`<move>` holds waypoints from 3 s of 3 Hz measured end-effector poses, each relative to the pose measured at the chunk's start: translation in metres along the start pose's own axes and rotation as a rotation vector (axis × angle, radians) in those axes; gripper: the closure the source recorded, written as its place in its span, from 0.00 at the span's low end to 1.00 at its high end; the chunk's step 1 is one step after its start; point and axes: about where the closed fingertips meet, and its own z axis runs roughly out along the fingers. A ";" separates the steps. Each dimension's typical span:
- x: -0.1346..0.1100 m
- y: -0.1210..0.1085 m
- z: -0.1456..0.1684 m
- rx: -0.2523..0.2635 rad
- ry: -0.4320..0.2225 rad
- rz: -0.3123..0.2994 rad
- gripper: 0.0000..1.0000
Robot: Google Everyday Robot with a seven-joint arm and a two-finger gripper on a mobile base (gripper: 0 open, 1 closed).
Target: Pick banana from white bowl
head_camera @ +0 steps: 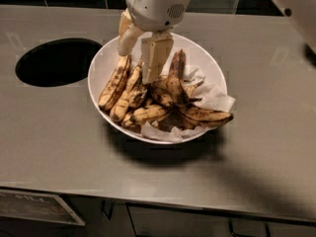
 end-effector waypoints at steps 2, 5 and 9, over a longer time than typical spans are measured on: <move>-0.006 0.004 0.006 0.006 -0.022 -0.039 0.39; -0.011 0.013 0.013 -0.008 -0.031 -0.046 0.38; -0.017 0.011 0.027 -0.040 -0.066 -0.080 0.39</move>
Offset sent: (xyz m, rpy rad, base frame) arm -0.0237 -0.0048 -0.0149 -0.0160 0.0445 0.0679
